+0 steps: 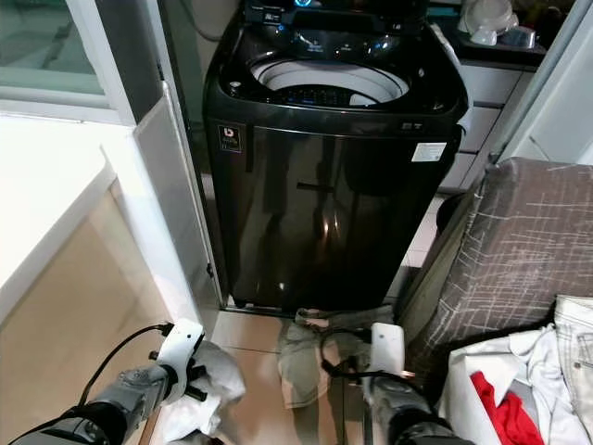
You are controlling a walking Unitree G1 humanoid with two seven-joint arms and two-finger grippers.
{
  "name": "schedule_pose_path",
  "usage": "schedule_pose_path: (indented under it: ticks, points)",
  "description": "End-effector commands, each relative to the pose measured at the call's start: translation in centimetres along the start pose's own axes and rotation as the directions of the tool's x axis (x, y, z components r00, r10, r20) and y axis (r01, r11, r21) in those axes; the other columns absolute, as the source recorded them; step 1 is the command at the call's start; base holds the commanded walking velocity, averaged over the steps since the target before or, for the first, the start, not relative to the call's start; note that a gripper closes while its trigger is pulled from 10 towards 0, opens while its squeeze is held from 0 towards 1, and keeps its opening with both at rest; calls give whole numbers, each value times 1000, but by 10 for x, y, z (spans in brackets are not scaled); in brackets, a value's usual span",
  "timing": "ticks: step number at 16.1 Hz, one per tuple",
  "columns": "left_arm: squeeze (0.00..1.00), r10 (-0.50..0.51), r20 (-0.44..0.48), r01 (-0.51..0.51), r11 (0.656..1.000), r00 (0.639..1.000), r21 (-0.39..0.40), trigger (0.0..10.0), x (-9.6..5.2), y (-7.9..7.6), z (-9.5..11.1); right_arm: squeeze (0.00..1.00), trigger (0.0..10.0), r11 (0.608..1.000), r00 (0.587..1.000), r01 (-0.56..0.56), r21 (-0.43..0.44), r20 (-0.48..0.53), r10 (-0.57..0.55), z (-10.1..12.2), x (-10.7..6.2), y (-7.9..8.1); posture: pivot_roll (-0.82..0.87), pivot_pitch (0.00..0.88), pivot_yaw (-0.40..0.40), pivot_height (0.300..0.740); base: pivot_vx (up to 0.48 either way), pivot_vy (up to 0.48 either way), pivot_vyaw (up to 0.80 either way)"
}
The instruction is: Clothes washing
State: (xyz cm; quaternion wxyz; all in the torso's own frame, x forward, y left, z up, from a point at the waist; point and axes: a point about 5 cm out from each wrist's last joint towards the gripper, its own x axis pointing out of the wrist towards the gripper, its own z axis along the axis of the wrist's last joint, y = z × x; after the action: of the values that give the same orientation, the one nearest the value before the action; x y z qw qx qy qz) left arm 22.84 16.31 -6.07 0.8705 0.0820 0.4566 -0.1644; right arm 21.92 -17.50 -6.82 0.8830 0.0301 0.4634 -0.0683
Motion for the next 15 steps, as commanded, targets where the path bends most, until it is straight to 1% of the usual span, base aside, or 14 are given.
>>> schedule_pose_path:
  ticks: [1, 2, 4, 5, 6, 7, 8, 9, 10, 11, 12, 13, 14, 15]
  points:
    - [0, 27, -27, -26, 999, 999, 27, 0, 0, 1, -5, 1000, 10000, 1000, 1000, -4, 10, -7, 4, 1, 0, 1, -69, 0, 4, 731, 0, 0, 0]
    - [0, 32, -22, -32, 999, 999, 26, 0, 0, 2, -4, 0, 10000, 1000, 1000, -3, 0, -21, 3, -3, 0, 3, -69, 0, 5, 731, 0, 0, 0]
    - [0, 40, -28, -39, 998, 999, 45, 0, 0, 3, -4, 0, 10000, 1000, 999, -7, 0, -32, 7, -6, 0, 4, -76, 0, 9, 731, 0, 0, 0]
    - [0, 21, -36, -17, 996, 999, 93, 0, 0, 1, -5, 0, 10000, 999, 999, -33, 34, -39, 34, -9, -1, 9, -80, 0, 11, 731, 0, 0, 0]
    - [0, 14, -35, -10, 993, 999, 115, 0, 0, 0, -5, 0, 10000, 998, 998, -45, 50, -41, 47, -10, -1, 11, -85, 0, 11, 731, 0, 0, 0]
    - [0, 7, -38, -1, 987, 999, 159, 0, 0, -2, -5, 0, 10000, 996, 997, -59, 71, -52, 63, -14, -1, 15, -85, 0, 11, 731, 0, 0, 0]
    - [0, -3, -41, 13, 971, 999, 240, 0, 1, -5, -4, 0, 10000, 995, 996, -62, 77, -65, 67, -19, -2, 18, -85, 0, 11, 731, 0, 0, 0]
    - [0, -28, -52, 45, 936, 998, 349, 0, 2, -9, -4, 0, 10000, 995, 995, -59, 75, -71, 65, -23, -2, 19, -93, 0, 27, 731, 0, 0, 0]
    - [0, -40, -49, 54, 942, 998, 331, 0, 2, -10, -4, 0, 10000, 995, 995, -58, 75, -72, 64, -24, -3, 20, -93, 0, 27, 731, 0, 0, 0]
    - [0, -35, -44, 47, 956, 998, 290, 0, 2, -10, -4, 0, 10000, 996, 996, -55, 75, -72, 61, -25, -3, 20, -95, 0, 33, 731, 0, 0, 0]
    - [0, -20, -33, 25, 982, 999, 187, 0, 2, -9, -3, 0, 10000, 995, 996, -52, 79, -74, 58, -27, -3, 22, -97, 0, 41, 731, 0, 0, 0]
    - [0, 26, -24, -23, 996, 999, 87, 6863, 1, -3, -2, 0, 10000, 995, 995, -49, 82, -80, 56, -30, -4, 23, -97, 0, 41, 731, 0, 0, 0]
    - [0, 69, -2, -69, 998, 998, 4, 10000, 0, 3, 1, 0, 10000, 996, 996, -46, 79, -78, 52, -30, -3, 22, -97, 0, 41, 731, 0, 0, 0]
    - [0, 100, 20, -99, 994, 995, -43, 10000, 0, 7, 4, 0, 10000, 996, 996, -43, 76, -73, 49, -27, -3, 21, -110, 0, 54, 731, 0, 0, 0]
